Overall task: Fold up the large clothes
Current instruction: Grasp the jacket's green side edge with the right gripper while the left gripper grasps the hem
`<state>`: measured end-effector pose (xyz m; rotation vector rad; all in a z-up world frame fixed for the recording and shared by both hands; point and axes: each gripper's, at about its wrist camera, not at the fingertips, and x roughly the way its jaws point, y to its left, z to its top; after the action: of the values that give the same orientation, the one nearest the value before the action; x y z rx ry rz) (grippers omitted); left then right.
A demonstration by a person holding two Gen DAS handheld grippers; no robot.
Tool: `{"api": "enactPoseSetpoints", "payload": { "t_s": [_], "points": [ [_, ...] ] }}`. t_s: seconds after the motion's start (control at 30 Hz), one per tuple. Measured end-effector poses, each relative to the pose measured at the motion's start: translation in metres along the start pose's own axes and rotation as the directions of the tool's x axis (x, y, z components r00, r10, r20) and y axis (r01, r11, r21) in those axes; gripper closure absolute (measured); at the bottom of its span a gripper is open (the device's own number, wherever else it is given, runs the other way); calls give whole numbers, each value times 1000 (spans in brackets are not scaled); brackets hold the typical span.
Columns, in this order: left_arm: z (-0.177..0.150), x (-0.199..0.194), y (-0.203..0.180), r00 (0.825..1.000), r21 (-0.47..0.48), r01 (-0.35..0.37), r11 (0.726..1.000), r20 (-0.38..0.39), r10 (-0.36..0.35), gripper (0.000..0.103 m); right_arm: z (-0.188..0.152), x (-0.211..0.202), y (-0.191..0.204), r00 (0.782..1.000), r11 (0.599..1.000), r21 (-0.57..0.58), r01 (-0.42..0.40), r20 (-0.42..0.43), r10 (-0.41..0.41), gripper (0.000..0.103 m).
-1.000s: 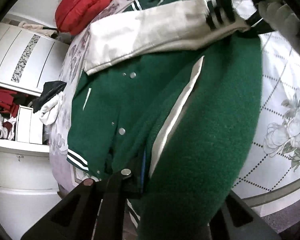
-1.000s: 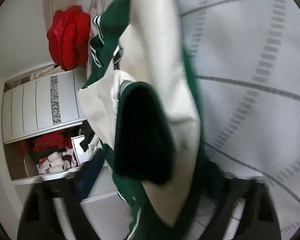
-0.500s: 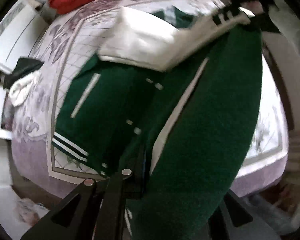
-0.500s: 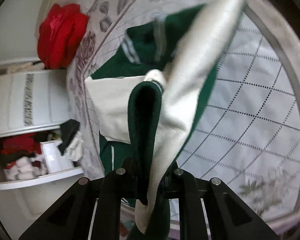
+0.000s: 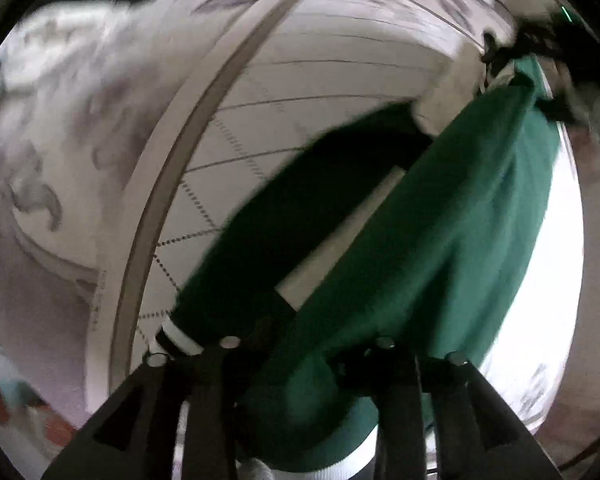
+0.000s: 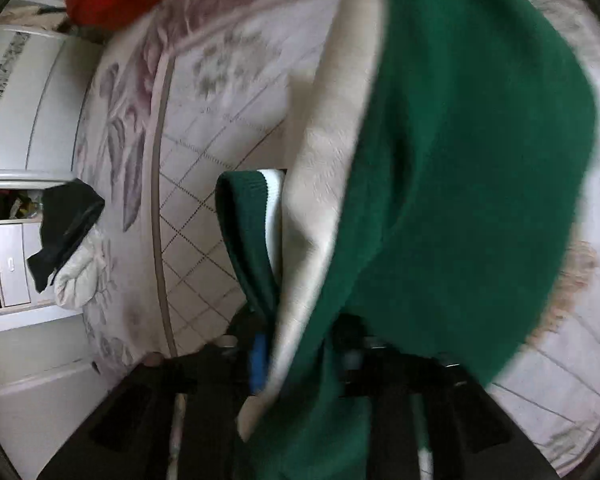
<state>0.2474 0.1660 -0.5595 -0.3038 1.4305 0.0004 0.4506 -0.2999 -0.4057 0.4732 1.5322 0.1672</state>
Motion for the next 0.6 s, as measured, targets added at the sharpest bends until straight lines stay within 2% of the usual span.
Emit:
{"api": "enactPoseSetpoints", "payload": {
  "t_s": [0.03,0.1,0.13,0.17,0.2,0.27,0.33,0.47,0.5,0.53,0.6],
  "points": [
    [6,4,19,999,-58,52,997,-5,-52,65,1,9,4,1000,1000,-9,-17,-12,17,39],
    [10,1,51,991,-163,132,978,23,-130,64,-5,15,13,999,999,-28,-44,-27,44,33],
    [13,-2,62,990,-189,138,972,36,-134,54,-9,18,11,998,998,-36,-54,-30,53,32],
    [14,-5,76,992,-215,127,968,48,-119,48,-19,13,12,997,996,-54,-70,-32,68,30],
    [15,-8,85,995,-230,96,968,57,-85,50,-30,10,8,997,995,-68,-69,-31,67,26],
    [12,-14,103,999,-250,4,968,48,9,50,-54,2,-3,998,995,-84,-53,-25,52,25],
    [5,-21,118,998,-275,-14,961,48,28,50,-88,-8,-21,999,996,-82,-28,-22,26,25],
    [-14,-32,114,999,-331,41,943,45,-28,51,-155,-10,-66,998,1000,-14,19,-58,-20,25],
    [-17,-29,103,998,-309,63,949,39,-54,51,-168,-5,-76,998,1000,15,20,-67,-19,25],
    [-16,-23,95,998,-277,59,959,25,-54,51,-181,1,-87,997,999,51,19,-82,-14,25],
    [-16,-5,76,1000,-194,-14,981,-9,13,53,-215,23,-114,992,988,154,1,-124,18,25]
  ]
}}
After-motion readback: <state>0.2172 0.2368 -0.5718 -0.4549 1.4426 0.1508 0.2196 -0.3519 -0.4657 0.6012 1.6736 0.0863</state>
